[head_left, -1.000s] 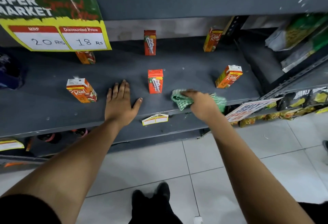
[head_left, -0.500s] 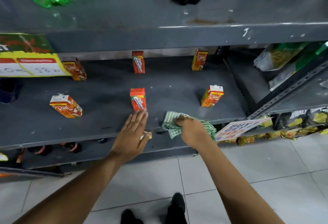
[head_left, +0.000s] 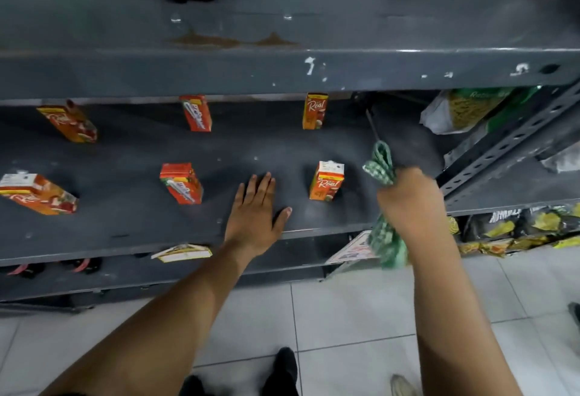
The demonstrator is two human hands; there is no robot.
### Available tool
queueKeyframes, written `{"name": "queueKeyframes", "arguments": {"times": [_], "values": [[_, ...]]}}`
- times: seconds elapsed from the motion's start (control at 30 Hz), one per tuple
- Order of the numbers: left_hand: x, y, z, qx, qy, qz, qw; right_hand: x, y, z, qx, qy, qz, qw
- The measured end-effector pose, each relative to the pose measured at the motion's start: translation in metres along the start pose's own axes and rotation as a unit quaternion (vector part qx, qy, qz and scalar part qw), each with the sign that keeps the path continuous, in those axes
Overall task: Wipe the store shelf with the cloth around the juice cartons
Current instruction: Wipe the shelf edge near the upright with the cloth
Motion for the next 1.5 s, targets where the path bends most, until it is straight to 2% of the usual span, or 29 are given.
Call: {"name": "queueKeyframes", "arguments": {"times": [0.07,0.2,0.33,0.4,0.5,0.6,0.67,0.73,0.83,0.93,1.0,1.07,1.23,1.37,1.5], "values": [[-0.001,0.002,0.0,-0.005,0.006,-0.021,1.0,0.012,-0.005,-0.029,-0.021,-0.045,0.02,0.999],[-0.001,0.004,-0.002,0.0,0.005,-0.032,0.999,0.04,0.022,-0.101,0.045,-0.159,-0.028,0.986],[-0.001,0.003,-0.003,-0.01,0.003,-0.031,0.999,0.074,0.07,-0.152,0.104,-0.24,-0.03,0.965],[-0.001,0.002,-0.004,-0.013,0.006,-0.03,0.999,0.087,0.092,-0.161,0.143,-0.28,-0.025,0.949],[-0.001,0.003,-0.003,-0.013,0.007,-0.03,0.999,0.091,0.119,-0.157,0.248,-0.323,0.02,0.913],[-0.001,0.004,-0.003,-0.01,0.0,-0.037,0.999,0.083,0.125,-0.156,0.291,-0.345,0.027,0.892],[0.0,0.004,-0.003,-0.014,-0.002,-0.034,0.999,0.074,0.127,-0.154,0.316,-0.33,-0.004,0.89],[0.001,0.004,-0.003,-0.017,-0.001,-0.031,0.999,0.06,0.13,-0.157,0.321,-0.269,-0.072,0.905],[0.002,0.005,-0.003,-0.013,-0.004,-0.034,0.999,0.038,0.13,-0.156,0.263,-0.158,-0.141,0.941],[0.002,0.004,-0.003,-0.011,-0.004,-0.033,0.999,0.022,0.117,-0.139,0.142,-0.138,-0.006,0.98],[0.001,0.004,-0.003,-0.011,-0.002,-0.034,0.999,0.015,0.103,-0.12,0.06,-0.128,0.089,0.986],[0.002,0.005,-0.002,-0.011,-0.002,-0.036,0.999,0.015,0.094,-0.104,0.023,-0.111,0.146,0.983],[0.002,0.005,-0.002,-0.012,0.003,-0.03,0.999,0.014,0.088,-0.07,0.075,-0.069,0.225,0.969],[0.003,0.005,-0.002,-0.012,0.006,-0.022,1.0,0.007,0.091,-0.042,0.119,-0.034,0.218,0.968],[0.002,0.004,-0.002,-0.008,0.015,-0.003,1.0,0.001,0.093,-0.005,0.139,-0.063,0.265,0.952]]}}
Point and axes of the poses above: each hand's wrist, its own z-axis away from the middle knuckle, its own y-axis out of the palm, x = y × z, the point moved 3 cm from there along -z, towards the middle knuckle, and after that the axes turned 9 degrees about z, right-handed, at the moved point
